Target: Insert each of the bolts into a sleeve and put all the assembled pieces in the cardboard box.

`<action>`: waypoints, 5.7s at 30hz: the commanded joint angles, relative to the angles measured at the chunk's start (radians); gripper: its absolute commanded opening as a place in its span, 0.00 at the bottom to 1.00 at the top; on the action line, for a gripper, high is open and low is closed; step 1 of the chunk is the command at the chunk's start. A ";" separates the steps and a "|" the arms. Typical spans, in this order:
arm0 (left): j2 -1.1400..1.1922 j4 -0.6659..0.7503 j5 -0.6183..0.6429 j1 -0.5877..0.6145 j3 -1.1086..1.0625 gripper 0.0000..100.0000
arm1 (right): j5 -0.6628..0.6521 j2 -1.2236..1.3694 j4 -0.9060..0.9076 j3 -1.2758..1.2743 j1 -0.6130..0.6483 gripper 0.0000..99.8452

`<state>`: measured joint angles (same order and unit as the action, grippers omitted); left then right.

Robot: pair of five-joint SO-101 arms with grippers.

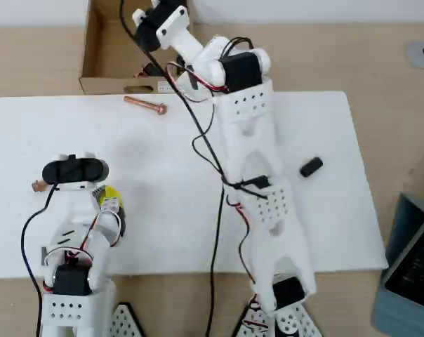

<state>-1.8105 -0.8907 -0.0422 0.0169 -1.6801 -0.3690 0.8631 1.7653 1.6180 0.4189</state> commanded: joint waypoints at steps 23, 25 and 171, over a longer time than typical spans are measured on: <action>-0.007 0.000 0.000 0.009 -0.014 0.00 | 0.084 -0.521 0.023 -0.872 -0.214 0.01; -0.007 0.000 0.000 0.009 -0.014 0.00 | 0.091 -0.518 0.023 -0.912 -0.236 0.01; 1.644 -0.555 0.994 0.433 1.470 0.00 | 0.480 -1.603 0.018 -1.962 -0.584 0.01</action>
<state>-0.2133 -1.4415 0.9214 0.4173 -0.2854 0.1082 -0.7142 1.7714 -0.3429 -0.1519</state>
